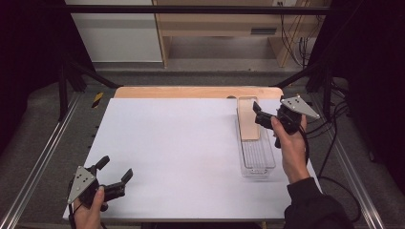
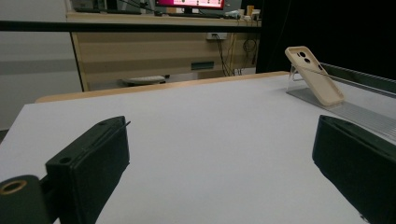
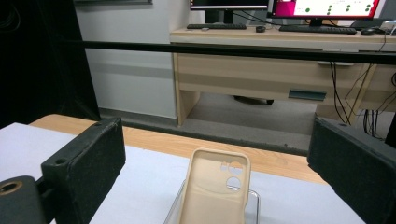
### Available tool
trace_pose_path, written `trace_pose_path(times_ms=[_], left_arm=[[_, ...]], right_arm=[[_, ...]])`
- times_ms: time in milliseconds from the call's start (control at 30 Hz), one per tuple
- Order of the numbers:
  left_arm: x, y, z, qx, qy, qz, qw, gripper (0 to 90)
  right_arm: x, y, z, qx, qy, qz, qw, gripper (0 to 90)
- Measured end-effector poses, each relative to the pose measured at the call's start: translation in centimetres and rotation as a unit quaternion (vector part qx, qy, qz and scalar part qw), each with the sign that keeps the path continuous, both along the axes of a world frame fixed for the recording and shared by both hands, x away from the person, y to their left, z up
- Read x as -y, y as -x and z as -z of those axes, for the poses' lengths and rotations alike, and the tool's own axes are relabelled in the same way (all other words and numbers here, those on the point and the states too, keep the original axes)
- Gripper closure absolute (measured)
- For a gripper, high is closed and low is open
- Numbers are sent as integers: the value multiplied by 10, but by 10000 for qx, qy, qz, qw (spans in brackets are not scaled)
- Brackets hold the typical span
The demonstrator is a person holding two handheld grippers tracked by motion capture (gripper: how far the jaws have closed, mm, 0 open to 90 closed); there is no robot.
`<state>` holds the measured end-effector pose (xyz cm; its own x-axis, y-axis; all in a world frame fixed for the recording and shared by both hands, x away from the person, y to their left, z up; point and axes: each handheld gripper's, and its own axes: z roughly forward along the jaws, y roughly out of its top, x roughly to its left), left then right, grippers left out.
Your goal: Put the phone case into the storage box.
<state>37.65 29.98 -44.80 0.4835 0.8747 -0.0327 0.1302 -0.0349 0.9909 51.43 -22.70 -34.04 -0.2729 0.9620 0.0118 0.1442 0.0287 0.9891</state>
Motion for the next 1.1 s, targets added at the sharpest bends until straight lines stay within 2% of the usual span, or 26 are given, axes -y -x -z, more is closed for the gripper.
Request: trace_pose_path(times_ms=[467, 767, 1100], left_arm=[[1, -1, 1, -21, -41, 68, 10000, 35], [1, -1, 1, -22, -50, 73, 10000, 35], [2, -1, 1, -13, -50, 83, 10000, 35]], right_arm=[[12, 25, 7, 70, 45, -256, 9996, 44], [19, 40, 14, 4, 25, -284, 9996, 35], [28, 54, 22, 68, 112, -331, 9994, 28]])
